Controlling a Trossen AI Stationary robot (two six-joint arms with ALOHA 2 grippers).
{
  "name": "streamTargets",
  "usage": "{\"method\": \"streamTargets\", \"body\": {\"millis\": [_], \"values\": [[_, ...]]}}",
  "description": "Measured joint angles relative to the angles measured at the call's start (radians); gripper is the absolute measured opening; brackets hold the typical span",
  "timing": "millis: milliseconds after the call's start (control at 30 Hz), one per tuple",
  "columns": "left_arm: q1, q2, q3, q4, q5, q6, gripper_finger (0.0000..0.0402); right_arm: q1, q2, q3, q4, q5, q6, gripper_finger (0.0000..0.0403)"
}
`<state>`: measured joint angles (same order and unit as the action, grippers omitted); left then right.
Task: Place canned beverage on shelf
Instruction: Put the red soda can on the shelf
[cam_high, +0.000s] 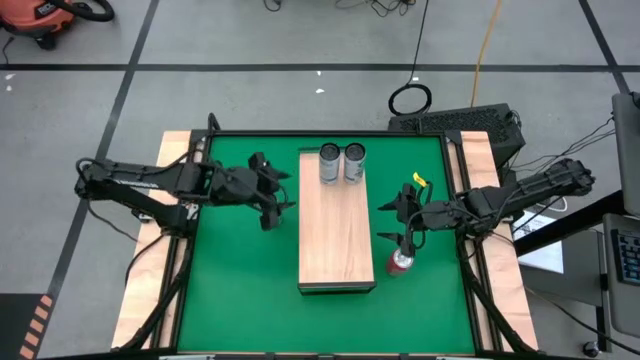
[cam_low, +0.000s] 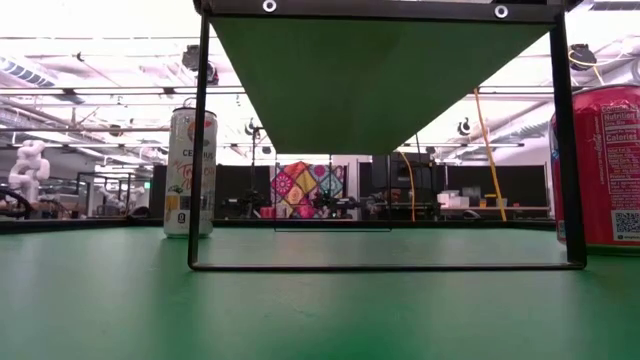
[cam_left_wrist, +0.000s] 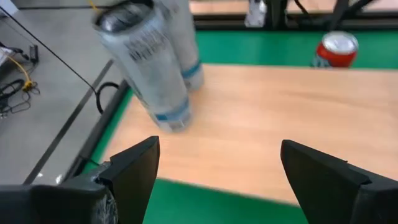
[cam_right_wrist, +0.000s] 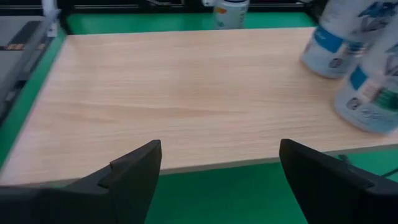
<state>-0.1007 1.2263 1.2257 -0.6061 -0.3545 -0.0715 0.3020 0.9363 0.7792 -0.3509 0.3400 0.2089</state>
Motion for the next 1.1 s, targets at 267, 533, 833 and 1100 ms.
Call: {"method": "streamTargets", "body": {"millis": [267, 533, 833, 1100], "values": [[-0.114, 0.0, -0.06, 0.001, -0.048, -0.081, 0.0329, 0.121, 0.0, 0.0, -0.051, -0.031, 0.108, 0.0318], [-0.174, 0.001, -0.163, 0.088, -0.092, -0.132, 0.0329, 0.208, 0.0, 0.0, -0.162, -0.114, 0.279, 0.0348], [-0.197, 0.006, -0.22, 0.231, -0.096, -0.133, 0.0329, 0.267, 0.001, 0.0, -0.254, -0.155, 0.379, 0.0383], [-0.196, 0.018, -0.219, 0.268, -0.098, -0.123, 0.0328, 0.269, 0.073, 0.0, -0.267, -0.129, 0.357, 0.0397]]}}
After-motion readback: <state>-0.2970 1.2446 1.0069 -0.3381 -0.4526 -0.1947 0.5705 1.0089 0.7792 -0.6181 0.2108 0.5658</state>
